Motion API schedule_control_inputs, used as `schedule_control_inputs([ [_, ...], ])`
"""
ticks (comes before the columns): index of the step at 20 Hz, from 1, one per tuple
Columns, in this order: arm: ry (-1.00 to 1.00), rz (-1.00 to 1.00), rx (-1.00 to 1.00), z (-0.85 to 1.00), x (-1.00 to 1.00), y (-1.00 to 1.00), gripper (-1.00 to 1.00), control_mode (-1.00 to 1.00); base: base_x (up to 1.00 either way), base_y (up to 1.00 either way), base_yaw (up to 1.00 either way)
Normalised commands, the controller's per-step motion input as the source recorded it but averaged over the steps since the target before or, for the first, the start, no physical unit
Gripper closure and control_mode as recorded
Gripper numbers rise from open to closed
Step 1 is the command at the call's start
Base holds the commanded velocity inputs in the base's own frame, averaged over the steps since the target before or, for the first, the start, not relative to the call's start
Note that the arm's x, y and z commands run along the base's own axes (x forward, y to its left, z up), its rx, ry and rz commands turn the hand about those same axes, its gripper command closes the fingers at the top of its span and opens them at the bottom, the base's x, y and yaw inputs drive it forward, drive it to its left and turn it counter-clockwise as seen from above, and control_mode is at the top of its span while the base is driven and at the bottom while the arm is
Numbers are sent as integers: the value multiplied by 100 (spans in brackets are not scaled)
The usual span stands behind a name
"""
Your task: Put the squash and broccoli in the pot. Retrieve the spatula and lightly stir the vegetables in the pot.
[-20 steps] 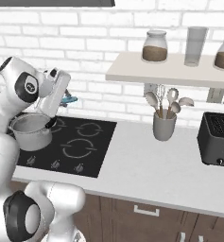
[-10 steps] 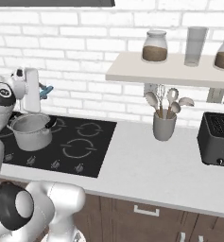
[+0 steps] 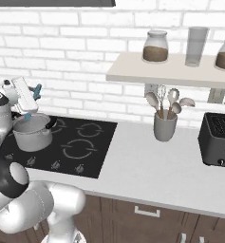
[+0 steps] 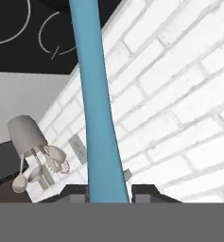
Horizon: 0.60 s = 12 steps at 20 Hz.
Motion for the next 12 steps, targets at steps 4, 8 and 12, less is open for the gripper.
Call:
schedule_control_inputs([
  [4,11,10,-27,-45,33,63,100,-100,0,0,0],
  [8,7,3,-25,-33,37,13,100,-100,0,0,0],
  [12,9,2,-25,-45,31,0,100,-100,0,0,0],
])
